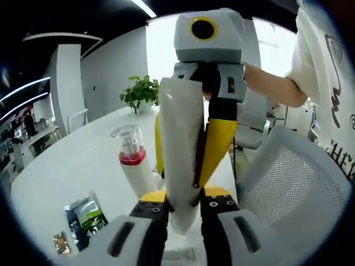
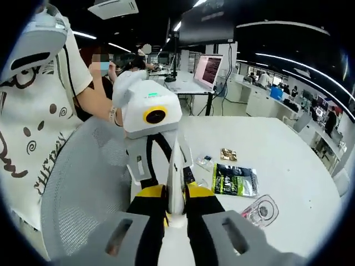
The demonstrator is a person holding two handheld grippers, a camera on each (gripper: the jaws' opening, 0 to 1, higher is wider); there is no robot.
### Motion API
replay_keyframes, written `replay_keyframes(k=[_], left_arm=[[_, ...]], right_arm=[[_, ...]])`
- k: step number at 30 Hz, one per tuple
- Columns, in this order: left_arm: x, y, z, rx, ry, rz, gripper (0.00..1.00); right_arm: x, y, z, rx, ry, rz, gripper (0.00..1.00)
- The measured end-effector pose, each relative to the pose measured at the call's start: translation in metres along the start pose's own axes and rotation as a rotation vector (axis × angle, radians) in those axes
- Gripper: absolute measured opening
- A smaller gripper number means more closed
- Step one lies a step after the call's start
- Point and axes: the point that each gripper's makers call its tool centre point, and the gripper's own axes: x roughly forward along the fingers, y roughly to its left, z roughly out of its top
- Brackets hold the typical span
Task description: Arrange the skincare products in the storage area until every visible bottle or jar stands upright without overlapping.
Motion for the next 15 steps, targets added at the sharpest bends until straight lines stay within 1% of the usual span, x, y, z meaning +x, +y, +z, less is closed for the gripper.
replay_keyframes(k=[4,6,9,10,11,12,14,15], left_arm=[[0.0,0.004,-0.013,0.018,0.052,0.025,0.24],[0.001,0.005,-0.018,0.004,0.057,0.023,0.24],[0.002,0.007,-0.02,-0.003,0.053,0.028,0.24],[0.002,0.008,-0.02,0.006,0.05,0.033,0.24],[0.003,0.008,-0.02,0.008,0.051,0.037,0.24],[0.004,0.008,-0.022,0.01,0.052,0.037,0.24],[0.005,0.008,-0.025,-0.005,0.058,0.036,0.24],[0.005,0.007,-0.026,-0.005,0.057,0.036,0.24]], right_arm=[[-0.005,-0.003,0.006,-0.016,0.029,0.006,0.11],[-0.007,-0.004,0.006,-0.028,0.054,0.017,0.11],[-0.007,-0.005,0.005,-0.035,0.091,0.036,0.1],[-0.006,-0.006,0.003,-0.037,0.118,0.046,0.1],[-0.006,-0.006,0.002,-0.037,0.13,0.051,0.1],[-0.006,-0.007,-0.002,-0.046,0.163,0.058,0.1],[-0.002,-0.007,-0.007,-0.056,0.199,0.067,0.1],[0.0,-0.006,-0.008,-0.051,0.204,0.075,0.1]])
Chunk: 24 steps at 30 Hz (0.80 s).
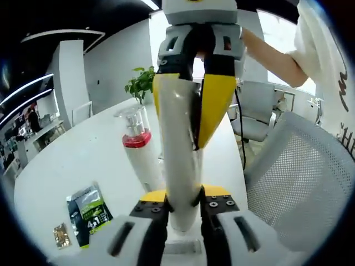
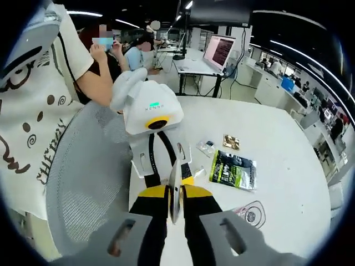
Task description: Arrange the skincare products in the storage area until every visible bottle or jar stands upright without overlapping.
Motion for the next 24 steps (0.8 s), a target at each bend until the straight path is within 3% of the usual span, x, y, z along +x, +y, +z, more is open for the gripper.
replay_keyframes(k=[8,14,17,24], left_arm=[[0.001,0.0,-0.005,-0.026,-0.017,-0.007,0.25],[0.001,-0.002,-0.005,-0.044,-0.038,-0.019,0.26],[-0.001,-0.004,-0.005,-0.007,-0.027,-0.03,0.26],[-0.007,0.0,-0.013,-0.001,0.017,-0.024,0.31]], right_arm=[[0.006,0.002,-0.003,0.016,0.069,0.032,0.08],[0.01,0.004,0.001,-0.045,0.1,0.063,0.07],[0.013,0.009,0.003,-0.073,0.105,0.099,0.07],[0.013,0.003,0.002,-0.088,0.124,0.107,0.07]])
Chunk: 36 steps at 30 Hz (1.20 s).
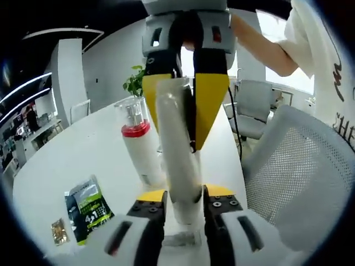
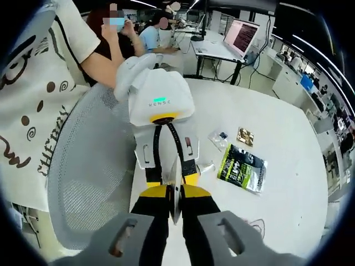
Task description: Arrange the skincare products in the storage area until every visible bottle or jar stands upright without overlapping.
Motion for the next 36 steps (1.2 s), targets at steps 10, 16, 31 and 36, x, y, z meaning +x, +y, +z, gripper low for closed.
replay_keyframes(k=[10,16,31,36], left_arm=[[-0.004,0.001,-0.002,0.023,0.014,0.012,0.24],[-0.001,0.016,-0.002,0.005,0.012,0.039,0.23],[0.007,0.055,0.001,-0.06,-0.008,0.118,0.25],[0.01,0.061,0.002,-0.083,-0.015,0.132,0.25]], right_arm=[[0.0,-0.006,-0.002,-0.007,0.006,0.009,0.07],[0.0,-0.021,-0.005,0.0,0.001,-0.007,0.08],[0.001,-0.06,-0.008,0.009,0.002,-0.029,0.08],[0.0,-0.068,-0.009,0.008,0.006,-0.017,0.08]])
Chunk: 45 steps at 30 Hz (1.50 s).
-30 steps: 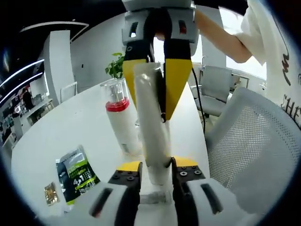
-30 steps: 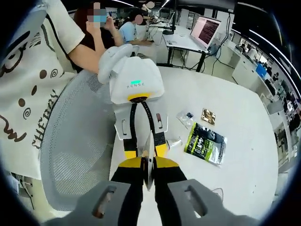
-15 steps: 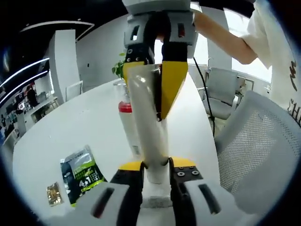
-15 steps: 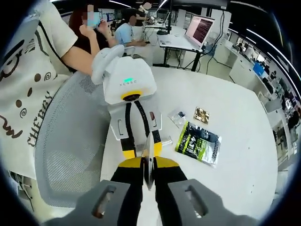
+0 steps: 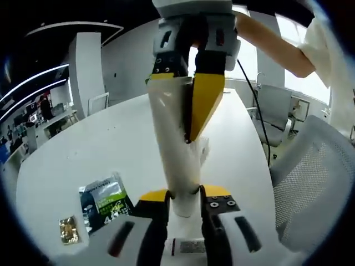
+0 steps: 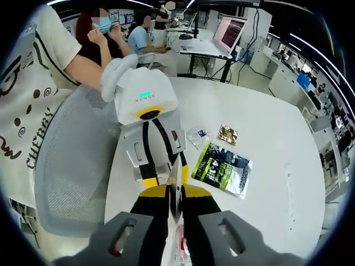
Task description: Arrange the skincare products in the storage area until every visible bottle or jar stands upright without overlapping.
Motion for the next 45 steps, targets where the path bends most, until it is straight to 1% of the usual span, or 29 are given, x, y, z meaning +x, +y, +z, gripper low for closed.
replay_keyframes(k=[5,8,14,20,22,35,40,45], left_arm=[[0.004,0.003,0.003,-0.003,-0.002,-0.002,0.25],[0.006,0.004,0.004,-0.004,-0.003,-0.011,0.25],[0.009,0.005,0.005,0.003,-0.003,-0.018,0.25],[0.013,0.008,0.007,0.003,-0.004,-0.026,0.25],[0.014,0.008,0.008,0.007,-0.004,-0.027,0.25],[0.017,0.01,0.01,-0.001,-0.011,-0.022,0.25],[0.018,0.009,0.01,0.02,-0.012,-0.023,0.25],[0.017,0.009,0.011,0.033,-0.011,-0.011,0.25]], right_arm=[[-0.001,-0.004,-0.002,-0.012,0.015,0.001,0.09],[-0.003,-0.005,-0.008,-0.041,0.061,0.001,0.1],[-0.011,-0.01,-0.008,-0.025,0.072,0.007,0.08],[-0.015,-0.012,-0.01,-0.01,0.129,0.026,0.07],[-0.016,-0.012,-0.011,-0.011,0.138,0.028,0.07],[-0.017,-0.015,-0.015,-0.017,0.144,0.026,0.07],[-0.017,-0.015,-0.015,-0.018,0.144,0.024,0.07],[-0.016,-0.013,-0.014,-0.012,0.137,0.026,0.13]])
